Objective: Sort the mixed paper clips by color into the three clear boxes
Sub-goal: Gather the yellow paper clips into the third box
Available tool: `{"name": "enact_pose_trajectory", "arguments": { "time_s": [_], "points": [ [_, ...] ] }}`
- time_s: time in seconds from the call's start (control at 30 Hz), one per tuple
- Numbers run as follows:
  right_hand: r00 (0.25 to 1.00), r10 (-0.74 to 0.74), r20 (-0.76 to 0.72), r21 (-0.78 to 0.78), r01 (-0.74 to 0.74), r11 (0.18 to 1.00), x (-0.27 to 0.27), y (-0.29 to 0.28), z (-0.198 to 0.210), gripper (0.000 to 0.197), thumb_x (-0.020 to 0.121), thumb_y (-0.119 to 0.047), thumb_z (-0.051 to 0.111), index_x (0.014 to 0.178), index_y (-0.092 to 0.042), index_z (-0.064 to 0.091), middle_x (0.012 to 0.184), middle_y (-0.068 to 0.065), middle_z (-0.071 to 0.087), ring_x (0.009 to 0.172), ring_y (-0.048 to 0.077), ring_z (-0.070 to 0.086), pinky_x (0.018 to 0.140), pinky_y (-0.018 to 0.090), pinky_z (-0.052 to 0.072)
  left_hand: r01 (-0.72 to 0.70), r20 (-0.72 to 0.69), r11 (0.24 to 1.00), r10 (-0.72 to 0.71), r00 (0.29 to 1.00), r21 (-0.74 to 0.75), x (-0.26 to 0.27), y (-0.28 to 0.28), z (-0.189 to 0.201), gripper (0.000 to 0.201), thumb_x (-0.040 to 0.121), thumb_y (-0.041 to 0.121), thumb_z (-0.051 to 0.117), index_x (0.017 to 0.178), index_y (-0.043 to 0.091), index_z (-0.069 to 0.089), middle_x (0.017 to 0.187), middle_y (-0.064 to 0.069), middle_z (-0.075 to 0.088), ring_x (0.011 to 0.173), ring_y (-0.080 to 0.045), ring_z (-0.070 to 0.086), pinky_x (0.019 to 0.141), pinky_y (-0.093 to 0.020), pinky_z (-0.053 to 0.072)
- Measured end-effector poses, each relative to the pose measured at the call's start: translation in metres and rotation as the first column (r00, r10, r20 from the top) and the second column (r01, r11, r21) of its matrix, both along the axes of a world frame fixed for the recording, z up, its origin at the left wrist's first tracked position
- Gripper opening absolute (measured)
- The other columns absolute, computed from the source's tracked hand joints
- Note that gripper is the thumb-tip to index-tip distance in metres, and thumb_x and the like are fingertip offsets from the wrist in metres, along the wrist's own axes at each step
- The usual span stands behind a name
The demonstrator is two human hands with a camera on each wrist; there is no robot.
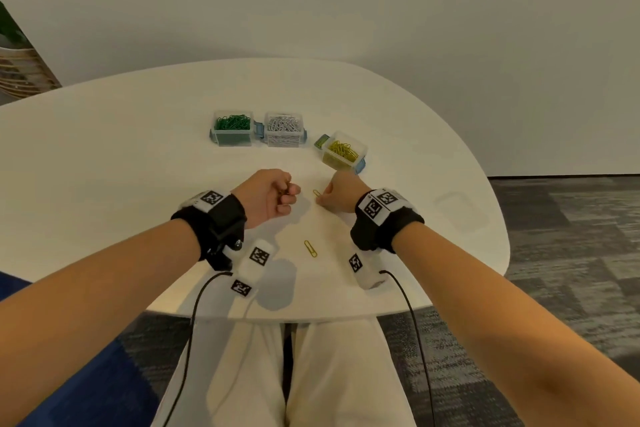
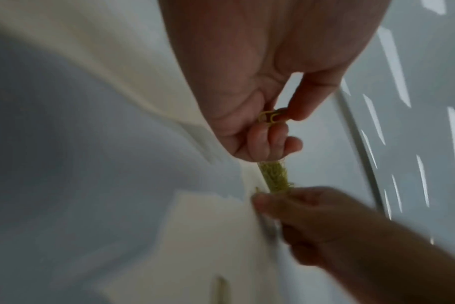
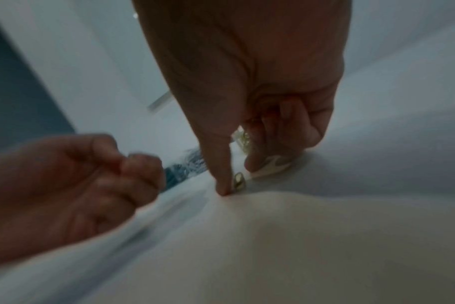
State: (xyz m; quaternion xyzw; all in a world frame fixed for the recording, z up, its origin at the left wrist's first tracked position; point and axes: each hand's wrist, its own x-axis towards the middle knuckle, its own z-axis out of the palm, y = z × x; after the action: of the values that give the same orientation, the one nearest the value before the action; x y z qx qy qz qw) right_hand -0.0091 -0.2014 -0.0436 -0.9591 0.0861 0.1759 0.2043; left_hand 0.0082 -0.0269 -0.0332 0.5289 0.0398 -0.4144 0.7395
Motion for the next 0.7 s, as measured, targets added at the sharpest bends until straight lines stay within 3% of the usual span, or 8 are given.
{"name": "enact_pose_trajectory", "arguments": {
  "time_s": [0.07,0.13,0.23,0.3,0.4,0.5,0.6,0.7],
  "points": [
    [0.992,0.115,-0.043,-0.074,-0.118,0.99,-0.001,0.004,0.003,0.038,0.093,-0.023,0.055,0.06,-0.016,0.037,0.062,-0.001,0.039,0.054,0.013,0.037,0.049,0.021,0.027,0.065,0.087,0.992,-0.075,0.993,0.111,-0.009,-0.003,-0.002,0.027,0.085,0.001,0.031,0.067,0.02,0.029,0.063,0.0,0.037,0.05,-0.011,0.028,0.046,-0.021,0.022],
    [0.981,0.184,-0.059,-0.113,-0.19,0.975,0.0,0.0,0.012,0.04,0.095,-0.021,0.05,0.059,-0.016,0.033,0.061,-0.001,0.036,0.053,0.012,0.032,0.049,0.022,0.025,0.135,0.342,0.905,-0.287,0.895,0.404,-0.018,-0.007,-0.003,0.028,0.089,0.003,0.046,0.069,0.018,0.033,0.063,0.001,0.034,0.052,-0.012,0.028,0.048,-0.023,0.022],
    [0.985,0.154,0.078,-0.042,-0.152,0.988,0.009,-0.015,0.041,0.037,0.097,-0.021,0.045,0.062,-0.015,0.033,0.063,0.0,0.036,0.054,0.011,0.032,0.049,0.022,0.025,0.187,0.488,0.602,-0.762,0.426,0.776,-0.028,-0.008,-0.009,0.028,0.083,0.018,0.067,0.089,0.017,0.04,0.068,0.004,0.041,0.058,-0.013,0.035,0.054,-0.023,0.031],
    [0.974,0.076,0.212,0.002,-0.078,0.997,0.02,-0.028,0.066,0.025,0.096,-0.02,0.045,0.073,-0.012,0.04,0.07,0.002,0.043,0.062,0.015,0.038,0.054,0.025,0.029,0.186,0.389,0.436,-0.889,0.243,0.88,-0.028,-0.009,-0.009,0.036,0.083,0.031,0.069,0.105,0.019,0.044,0.073,0.004,0.044,0.064,-0.015,0.042,0.059,-0.026,0.035],
    [0.973,0.113,0.204,-0.106,-0.092,0.99,0.039,-0.04,0.086,0.009,0.095,-0.016,0.048,0.097,-0.008,0.053,0.097,0.008,0.055,0.089,0.022,0.051,0.072,0.026,0.038,0.187,0.362,0.388,-0.919,0.157,0.903,-0.021,-0.015,-0.008,0.027,0.084,0.035,0.067,0.101,0.018,0.056,0.072,0.008,0.042,0.071,-0.015,0.045,0.063,-0.027,0.034],
    [0.982,0.144,0.125,-0.133,-0.128,0.983,0.053,-0.05,0.086,0.026,0.091,-0.011,0.057,0.117,-0.01,0.059,0.12,0.007,0.059,0.111,0.024,0.055,0.088,0.026,0.043,0.171,0.329,0.333,-0.943,0.049,0.927,-0.02,-0.021,-0.009,0.02,0.088,0.033,0.062,0.097,0.015,0.06,0.075,0.011,0.045,0.072,-0.01,0.044,0.068,-0.023,0.033],
    [0.973,0.079,0.219,-0.077,-0.064,0.995,0.055,-0.057,0.085,0.033,0.091,-0.018,0.06,0.123,-0.01,0.056,0.126,0.008,0.057,0.115,0.025,0.055,0.094,0.029,0.044,0.111,0.321,0.326,-0.945,0.062,0.939,-0.019,-0.021,-0.012,0.015,0.093,0.032,0.053,0.085,0.019,0.051,0.078,0.008,0.048,0.075,-0.014,0.043,0.064,-0.022,0.032],
    [0.997,0.055,0.062,-0.14,-0.046,0.989,0.048,-0.058,0.073,0.075,0.082,-0.049,0.068,0.139,-0.01,0.04,0.14,0.009,0.047,0.126,0.027,0.047,0.101,0.034,0.038,0.131,0.456,0.528,-0.814,0.359,0.839,-0.007,-0.021,-0.007,0.019,0.096,0.023,0.05,0.079,0.018,0.043,0.079,0.003,0.048,0.074,-0.016,0.042,0.062,-0.022,0.032]
  ]
}}
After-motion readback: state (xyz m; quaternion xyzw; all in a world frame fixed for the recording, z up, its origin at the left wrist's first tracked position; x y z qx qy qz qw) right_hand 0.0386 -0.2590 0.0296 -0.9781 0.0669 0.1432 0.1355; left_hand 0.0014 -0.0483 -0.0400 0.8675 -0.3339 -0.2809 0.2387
